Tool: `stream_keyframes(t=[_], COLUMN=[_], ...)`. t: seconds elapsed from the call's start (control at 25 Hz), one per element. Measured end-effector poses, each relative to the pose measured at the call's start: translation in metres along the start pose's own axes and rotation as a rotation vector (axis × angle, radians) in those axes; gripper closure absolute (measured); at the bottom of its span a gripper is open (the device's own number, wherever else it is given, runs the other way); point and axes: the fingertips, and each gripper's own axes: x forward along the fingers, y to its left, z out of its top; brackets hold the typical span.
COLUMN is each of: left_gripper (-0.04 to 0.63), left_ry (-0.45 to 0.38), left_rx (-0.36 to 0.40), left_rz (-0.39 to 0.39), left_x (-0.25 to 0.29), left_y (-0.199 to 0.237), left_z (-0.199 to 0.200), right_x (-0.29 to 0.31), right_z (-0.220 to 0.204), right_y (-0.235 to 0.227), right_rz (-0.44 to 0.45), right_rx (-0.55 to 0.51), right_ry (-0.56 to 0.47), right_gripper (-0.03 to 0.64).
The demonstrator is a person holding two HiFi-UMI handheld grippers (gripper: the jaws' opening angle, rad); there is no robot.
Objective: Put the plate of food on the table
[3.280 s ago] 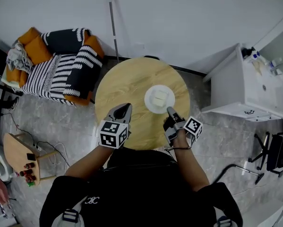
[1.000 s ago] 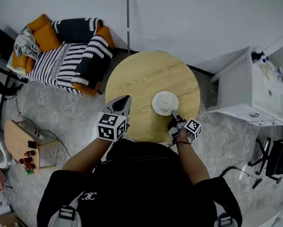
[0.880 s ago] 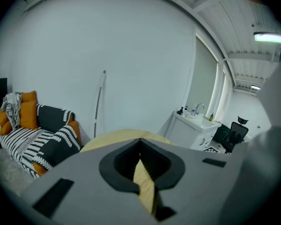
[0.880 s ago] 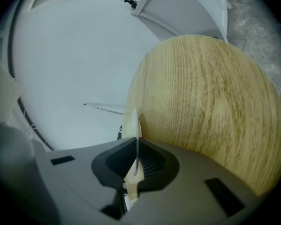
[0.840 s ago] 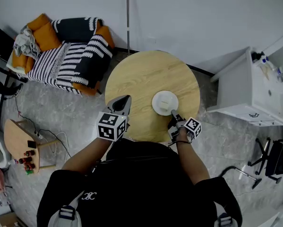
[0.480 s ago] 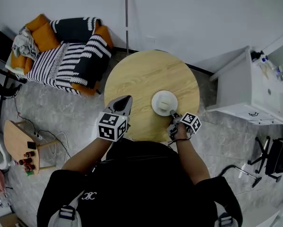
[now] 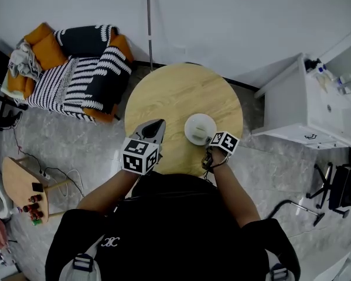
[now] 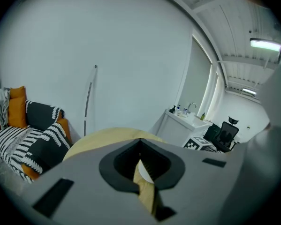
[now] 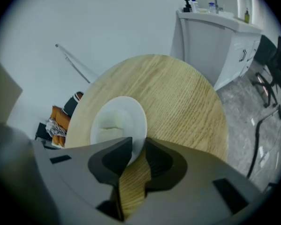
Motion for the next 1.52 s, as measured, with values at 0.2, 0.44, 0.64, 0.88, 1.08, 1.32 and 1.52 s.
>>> stream_keyframes(t=[0.2,0.44,0.64,0.88,1.08,1.32,1.52], left_gripper=[0.589,0.589,0.589,0.589,0.589,0.589,0.589], left_ry=[0.006,0.009,0.015,0.022,0.016,0.005,-0.006], left_rx=[0.015,0.013,0.003,0.017,0.02,0.02,0.029], left_rz=[-0.04,-0.066,-0.089,-0.116,-0.129,-0.148,-0.153], left_x=[0.006,0.012,0.019,0.028,0.032,0.033,0.035], left_y=[-0.01,-0.012,-0.014,-0.022,-0.027,-0.033,-0.035], left_z=[-0.001,0.001,0.0,-0.001,0.003,0.005,0.009], right_x=[-0.006,-0.019,-0.04,-0.077,-0.116,-0.169,-0.213], right_z=[0.002,0.004,0.013,0.029,0.047,0.065,0.077], right_y=[-0.004,-0.02,-0.027,0.004,0.039,0.073,0.097], right_rz=[-0.102,-0.076,0.016,0.143,0.22,0.243,0.215], right_rx=[-0.15,-0.089,-0.029,-0.196,-0.343,-0.468,-0.593], right_ry=[-0.019,-0.083,-0.202,-0.38,-0.525,-0.707,-0.858], right_gripper=[0.468,0.473,0.607,0.607,0.607,0.607,0.607])
